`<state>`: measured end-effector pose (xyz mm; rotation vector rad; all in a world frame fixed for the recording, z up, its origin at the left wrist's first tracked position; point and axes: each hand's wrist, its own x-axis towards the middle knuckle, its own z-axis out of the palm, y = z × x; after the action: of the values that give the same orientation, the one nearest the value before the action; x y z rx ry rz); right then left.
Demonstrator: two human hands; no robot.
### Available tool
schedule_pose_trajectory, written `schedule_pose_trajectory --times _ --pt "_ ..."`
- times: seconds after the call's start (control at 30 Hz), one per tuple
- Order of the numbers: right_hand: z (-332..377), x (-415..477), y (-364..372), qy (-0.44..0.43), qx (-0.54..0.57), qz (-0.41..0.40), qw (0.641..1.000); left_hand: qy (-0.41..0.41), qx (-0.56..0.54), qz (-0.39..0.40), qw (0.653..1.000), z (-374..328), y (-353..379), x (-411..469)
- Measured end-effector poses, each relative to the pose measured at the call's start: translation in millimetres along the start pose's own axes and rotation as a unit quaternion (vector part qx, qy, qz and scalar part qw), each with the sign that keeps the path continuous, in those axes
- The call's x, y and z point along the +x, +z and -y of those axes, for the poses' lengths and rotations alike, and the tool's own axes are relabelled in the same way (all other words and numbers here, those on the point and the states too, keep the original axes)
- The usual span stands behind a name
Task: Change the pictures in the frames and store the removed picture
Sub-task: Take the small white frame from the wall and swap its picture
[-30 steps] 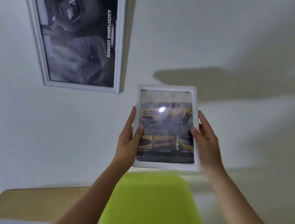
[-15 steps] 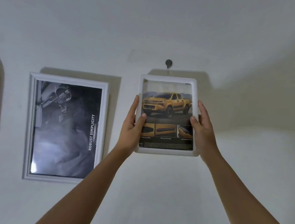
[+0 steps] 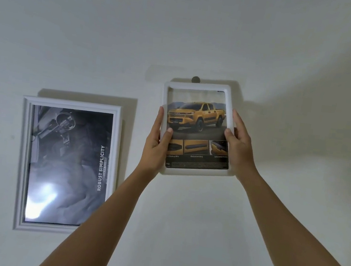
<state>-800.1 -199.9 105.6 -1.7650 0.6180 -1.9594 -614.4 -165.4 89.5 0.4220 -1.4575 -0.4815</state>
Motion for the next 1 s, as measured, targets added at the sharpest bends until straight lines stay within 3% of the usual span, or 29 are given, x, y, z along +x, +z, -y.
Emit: schedule_pose_trajectory --times 0.43,1.0 --pt "-11.1 -1.8 -4.7 0.039 0.017 -0.014 0.999 -0.043 0.061 0.065 0.995 0.1 -4.9 7.1" --pt "-13.5 -2.4 -13.5 0.042 -0.079 -0.007 0.996 -0.068 0.107 0.084 0.988 1.6 5.1 7.8"
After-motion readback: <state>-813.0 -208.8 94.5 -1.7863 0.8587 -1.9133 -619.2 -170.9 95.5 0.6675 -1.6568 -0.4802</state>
